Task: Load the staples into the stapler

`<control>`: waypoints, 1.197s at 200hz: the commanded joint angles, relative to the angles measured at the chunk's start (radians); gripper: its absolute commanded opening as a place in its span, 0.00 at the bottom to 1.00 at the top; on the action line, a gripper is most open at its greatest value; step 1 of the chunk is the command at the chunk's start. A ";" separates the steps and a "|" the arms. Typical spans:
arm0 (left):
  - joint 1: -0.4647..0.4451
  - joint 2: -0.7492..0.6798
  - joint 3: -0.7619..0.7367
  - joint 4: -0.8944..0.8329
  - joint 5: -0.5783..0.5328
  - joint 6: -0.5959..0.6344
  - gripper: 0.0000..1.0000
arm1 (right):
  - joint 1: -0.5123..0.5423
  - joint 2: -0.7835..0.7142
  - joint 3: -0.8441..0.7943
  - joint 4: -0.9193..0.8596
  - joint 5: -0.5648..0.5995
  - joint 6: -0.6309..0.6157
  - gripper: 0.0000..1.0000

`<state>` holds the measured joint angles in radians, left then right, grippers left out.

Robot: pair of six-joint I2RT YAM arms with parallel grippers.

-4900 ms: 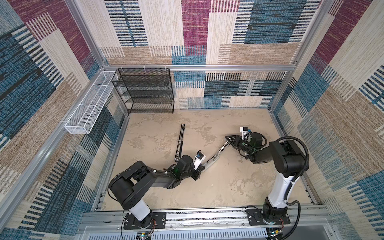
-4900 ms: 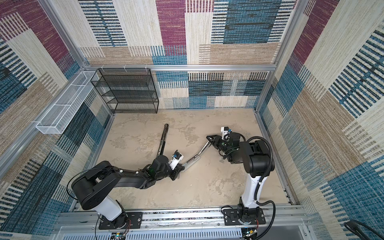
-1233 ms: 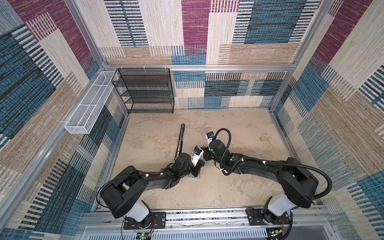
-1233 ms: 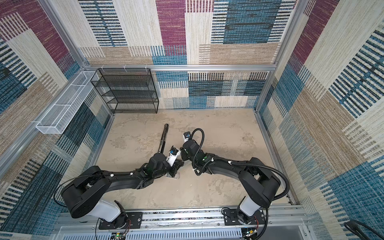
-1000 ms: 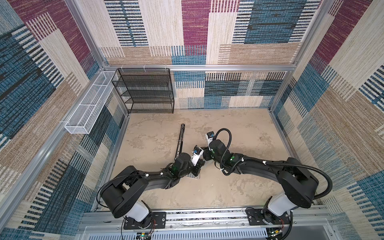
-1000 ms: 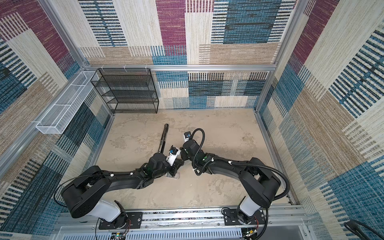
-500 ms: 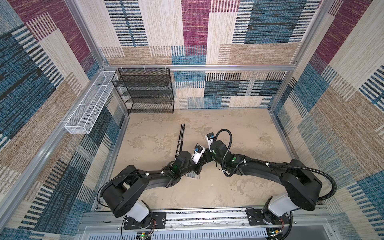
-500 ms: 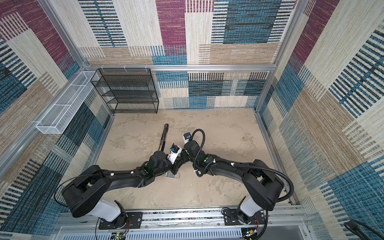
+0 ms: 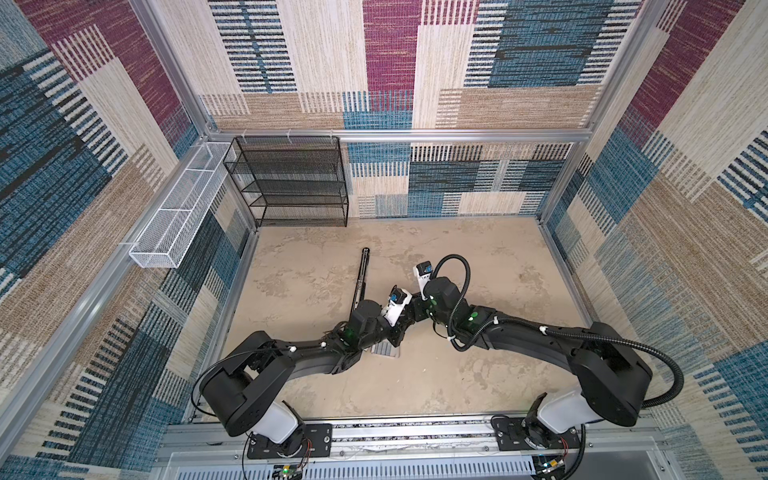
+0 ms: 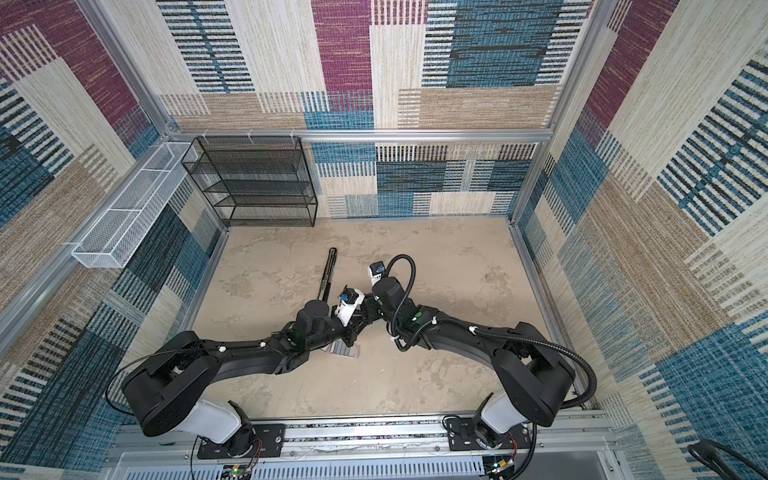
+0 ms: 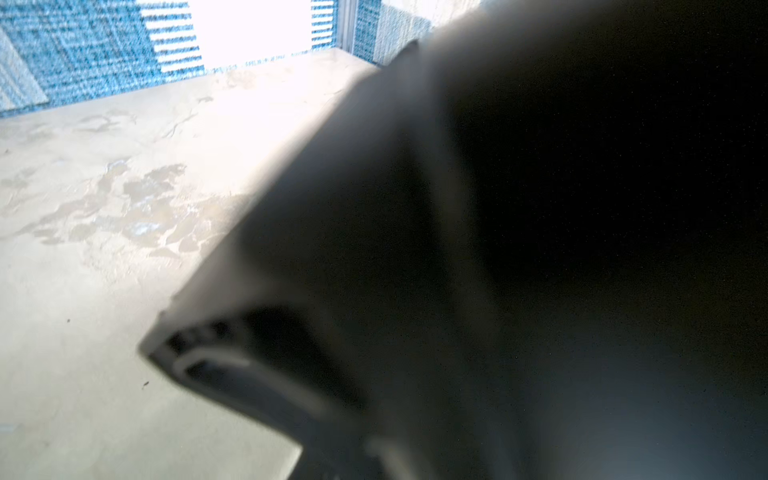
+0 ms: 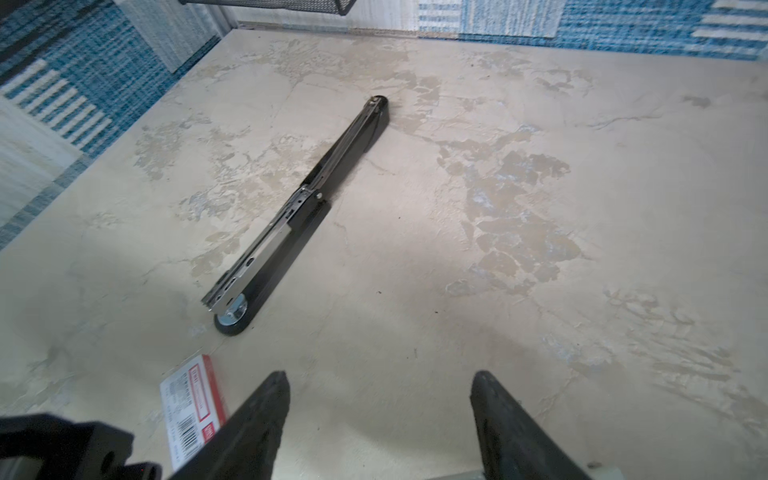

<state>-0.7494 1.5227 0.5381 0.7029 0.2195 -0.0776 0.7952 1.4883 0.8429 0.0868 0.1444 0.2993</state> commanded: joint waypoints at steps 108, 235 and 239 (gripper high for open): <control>0.028 0.107 0.014 0.006 -0.236 -0.004 0.09 | -0.113 -0.135 -0.101 0.101 -0.245 0.071 0.76; 0.028 0.109 0.051 -0.159 -0.217 -0.050 0.41 | -0.215 -0.310 -0.255 0.059 -0.218 0.092 0.76; 0.027 0.089 0.053 -0.180 -0.219 -0.050 0.42 | -0.217 -0.311 -0.254 0.059 -0.222 0.091 0.76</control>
<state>-0.7223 1.6844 0.5964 0.6212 0.0044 -0.0898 0.5880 1.1862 0.5880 0.1516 -0.0681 0.3916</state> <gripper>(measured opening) 0.396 0.755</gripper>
